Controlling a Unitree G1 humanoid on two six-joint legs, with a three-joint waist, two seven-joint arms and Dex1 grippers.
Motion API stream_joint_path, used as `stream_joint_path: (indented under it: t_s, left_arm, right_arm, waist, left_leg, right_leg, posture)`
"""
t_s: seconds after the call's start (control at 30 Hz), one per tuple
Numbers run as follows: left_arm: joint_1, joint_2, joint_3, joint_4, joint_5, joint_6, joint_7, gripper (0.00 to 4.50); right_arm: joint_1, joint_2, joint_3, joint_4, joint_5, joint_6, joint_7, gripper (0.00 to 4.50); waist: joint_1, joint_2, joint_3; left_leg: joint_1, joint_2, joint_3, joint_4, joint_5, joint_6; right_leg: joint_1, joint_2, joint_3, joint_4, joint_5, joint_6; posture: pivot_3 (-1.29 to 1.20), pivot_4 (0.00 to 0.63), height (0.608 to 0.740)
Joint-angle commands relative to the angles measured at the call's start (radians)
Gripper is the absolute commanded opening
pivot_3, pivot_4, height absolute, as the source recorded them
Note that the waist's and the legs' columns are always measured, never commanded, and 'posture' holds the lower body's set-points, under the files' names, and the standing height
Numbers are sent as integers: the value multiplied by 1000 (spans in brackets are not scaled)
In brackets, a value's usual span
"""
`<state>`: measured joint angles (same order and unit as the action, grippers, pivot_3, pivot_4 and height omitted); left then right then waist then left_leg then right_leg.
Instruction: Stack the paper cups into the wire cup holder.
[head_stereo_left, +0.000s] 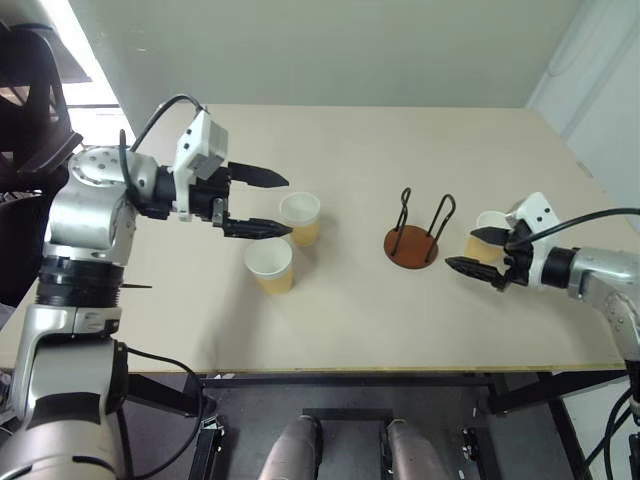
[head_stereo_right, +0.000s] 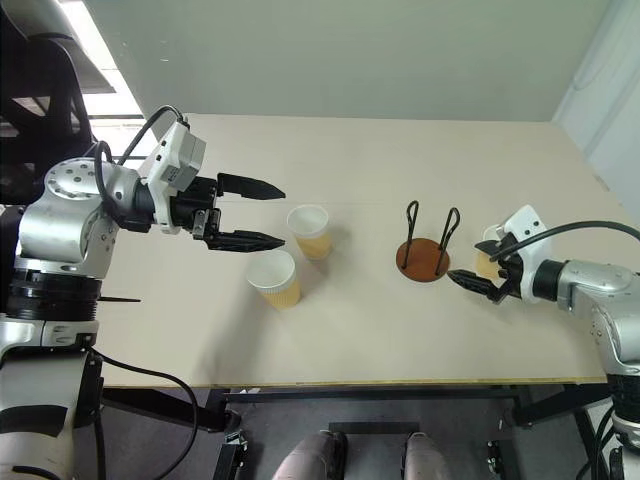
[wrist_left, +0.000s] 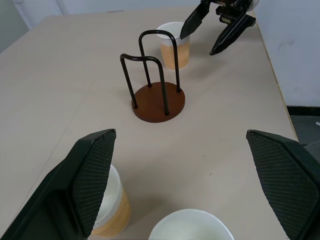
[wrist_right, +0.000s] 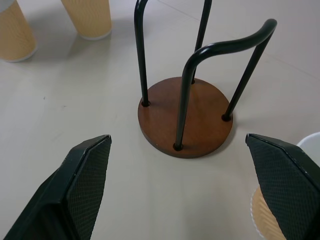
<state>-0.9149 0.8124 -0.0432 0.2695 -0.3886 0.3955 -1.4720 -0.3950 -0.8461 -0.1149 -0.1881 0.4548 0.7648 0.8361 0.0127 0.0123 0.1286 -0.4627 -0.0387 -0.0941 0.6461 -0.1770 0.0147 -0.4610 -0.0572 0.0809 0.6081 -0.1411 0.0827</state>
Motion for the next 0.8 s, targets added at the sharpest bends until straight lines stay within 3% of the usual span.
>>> stream_joint_path:
  t_s: [0.03,0.8]
  left_arm:
    - [0,6,24,-24,-7,-7,8,4480]
    - [-1,10,22,-22,-8,-1,13,4480]
  right_arm:
    - [-24,-2,-17,-5,-6,-17,-10,4401]
    - [-96,77,20,-2,-48,-15,-89,4401]
  waist:
    - [0,0,0]
    - [-1,0,0]
  left_leg:
    - [0,0,0,0,0,0]
    - [1,0,0,0,0,0]
  right_leg:
    - [0,0,0,0,0,0]
    - [0,0,0,1,0,0]
  posture:
    - [0,150,740]
    - [0,150,740]
